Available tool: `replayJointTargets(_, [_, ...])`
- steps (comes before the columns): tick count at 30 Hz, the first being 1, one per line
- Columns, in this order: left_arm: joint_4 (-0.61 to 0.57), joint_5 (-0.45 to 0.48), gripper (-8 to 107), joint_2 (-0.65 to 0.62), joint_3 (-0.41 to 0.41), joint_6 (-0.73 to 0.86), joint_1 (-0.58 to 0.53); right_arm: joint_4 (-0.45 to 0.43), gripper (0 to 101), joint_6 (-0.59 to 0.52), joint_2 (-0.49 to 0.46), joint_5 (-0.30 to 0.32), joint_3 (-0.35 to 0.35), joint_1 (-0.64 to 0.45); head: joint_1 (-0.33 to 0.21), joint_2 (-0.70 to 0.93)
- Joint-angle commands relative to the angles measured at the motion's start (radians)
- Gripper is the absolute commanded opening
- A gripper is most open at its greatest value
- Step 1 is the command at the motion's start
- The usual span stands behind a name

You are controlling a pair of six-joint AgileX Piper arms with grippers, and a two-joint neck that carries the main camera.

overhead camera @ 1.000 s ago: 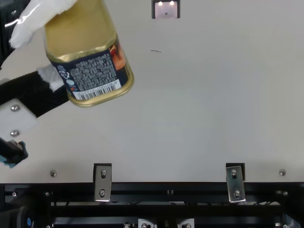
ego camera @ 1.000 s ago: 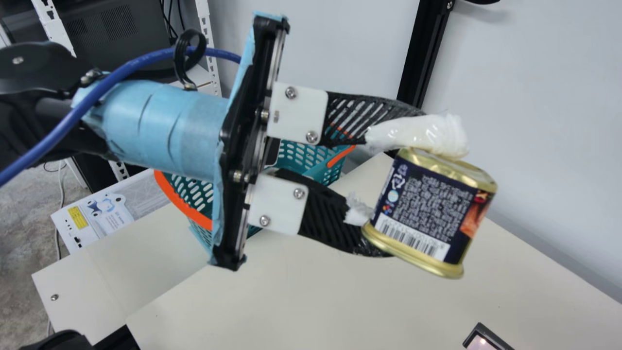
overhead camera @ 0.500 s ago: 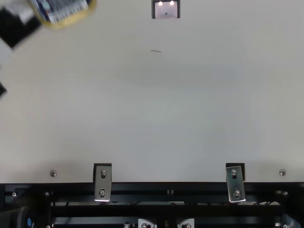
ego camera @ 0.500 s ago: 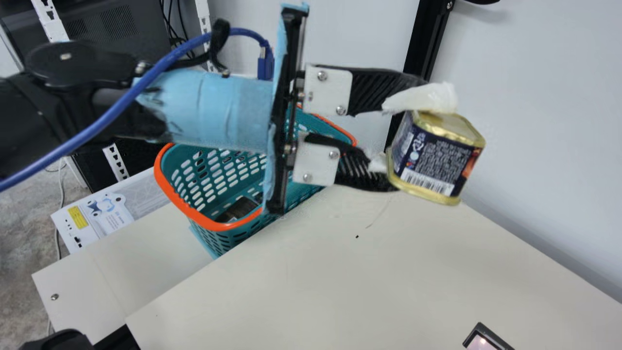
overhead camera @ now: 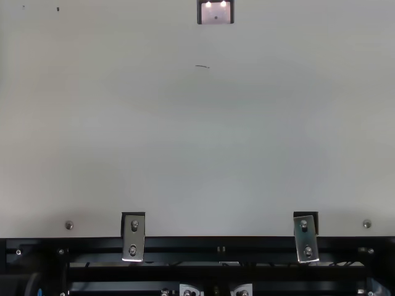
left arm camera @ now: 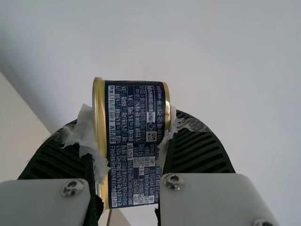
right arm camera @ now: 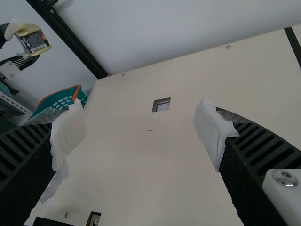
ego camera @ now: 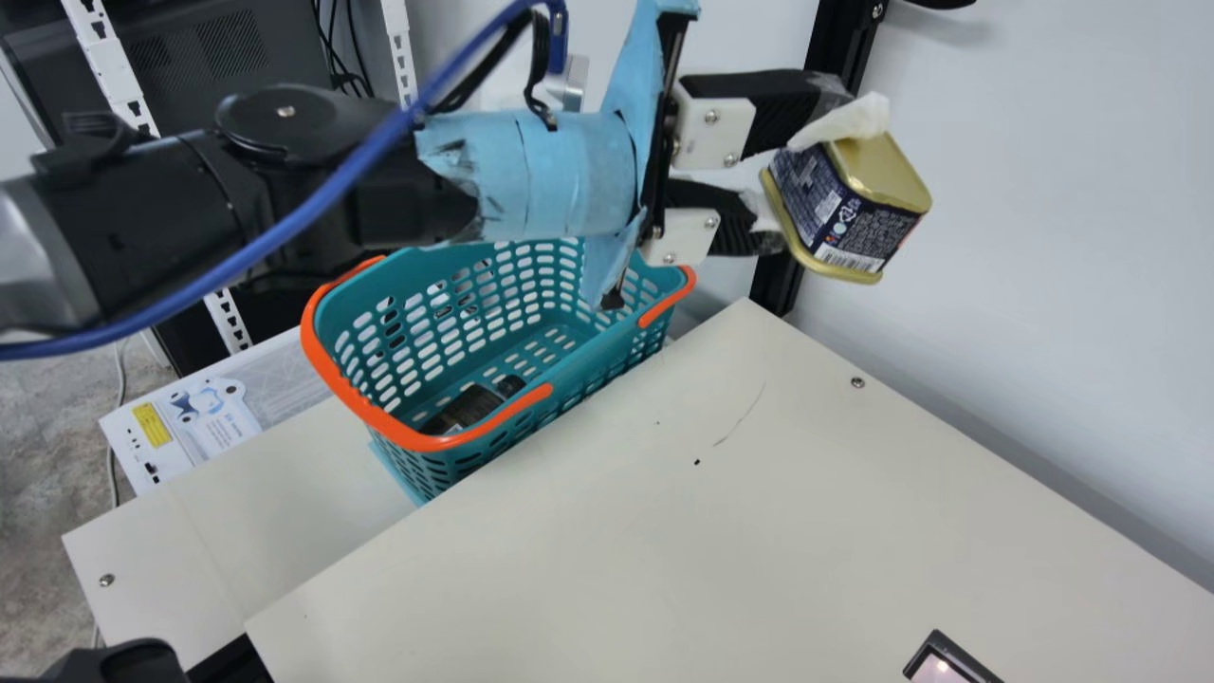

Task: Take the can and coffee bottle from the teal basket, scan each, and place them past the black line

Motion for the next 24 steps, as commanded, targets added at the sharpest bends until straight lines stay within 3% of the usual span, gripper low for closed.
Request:
replayJointTargets(1, [-0.091,-0.248,10,-0.027,0.002,0.213,-0.043,0.000,101,0.000,0.000,0.000,0.000,0.000,-0.027,0.019])
replayJointTargets(5, [-0.168,-0.426,10,-0.093,-0.019,0.386,-0.092,0.000,101,0.000,0.000,0.000,0.000,0.000,-0.027,0.019])
replayJointTargets(7, [-0.142,-0.474,10,-0.125,-0.030,0.417,-0.101,0.000,101,0.000,0.000,0.000,0.000,0.000,-0.027,0.019])
replayJointTargets(9, [-0.080,-0.490,10,-0.145,-0.012,0.390,-0.112,0.000,101,0.000,0.000,0.000,0.000,0.000,-0.027,0.019])
replayJointTargets(10, [-0.171,-0.384,10,-0.126,-0.029,0.353,-0.106,0.000,101,0.000,0.000,0.000,0.000,0.000,-0.027,0.019])
replayJointTargets(13, [-0.174,-0.468,10,-0.146,-0.020,0.407,-0.111,0.000,101,0.000,0.000,0.000,0.000,0.000,-0.027,0.019])
replayJointTargets(18, [-0.178,-0.489,10,-0.146,-0.020,0.416,-0.111,0.000,101,0.000,0.000,0.000,0.000,0.000,-0.027,0.019])
replayJointTargets(24, [-0.018,-0.532,10,-0.150,-0.064,0.366,-0.114,0.000,101,0.000,0.000,0.000,0.000,0.000,-0.027,0.019])
